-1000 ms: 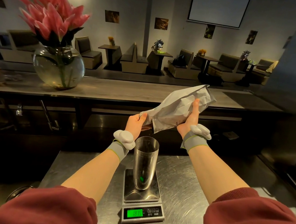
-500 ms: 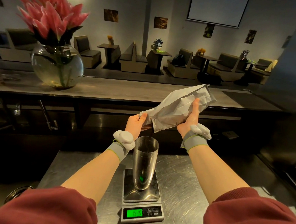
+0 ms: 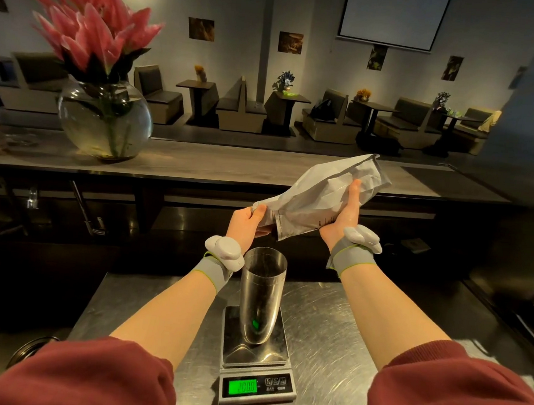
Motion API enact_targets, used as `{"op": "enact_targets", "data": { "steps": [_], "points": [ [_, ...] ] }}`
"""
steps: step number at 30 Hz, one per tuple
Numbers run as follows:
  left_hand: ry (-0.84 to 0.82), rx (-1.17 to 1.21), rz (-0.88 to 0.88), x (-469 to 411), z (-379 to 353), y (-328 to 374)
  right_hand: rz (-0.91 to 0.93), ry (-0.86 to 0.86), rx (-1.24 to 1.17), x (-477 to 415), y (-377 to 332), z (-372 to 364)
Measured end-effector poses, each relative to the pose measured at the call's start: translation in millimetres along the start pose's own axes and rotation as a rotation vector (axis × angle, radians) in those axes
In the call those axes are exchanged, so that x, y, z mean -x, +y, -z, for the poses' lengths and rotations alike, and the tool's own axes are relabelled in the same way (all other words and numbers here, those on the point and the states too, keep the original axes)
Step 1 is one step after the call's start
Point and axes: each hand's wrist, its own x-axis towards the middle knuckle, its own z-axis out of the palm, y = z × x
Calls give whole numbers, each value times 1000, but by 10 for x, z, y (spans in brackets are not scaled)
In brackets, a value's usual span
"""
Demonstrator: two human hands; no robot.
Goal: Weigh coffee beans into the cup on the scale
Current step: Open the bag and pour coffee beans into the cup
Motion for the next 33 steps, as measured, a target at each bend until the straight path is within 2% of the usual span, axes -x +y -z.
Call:
{"op": "enact_targets", "data": {
  "steps": [33],
  "points": [
    [7, -18, 20, 72, -28, 55, 16, 9, 33, 84, -25, 16]
  ]
}}
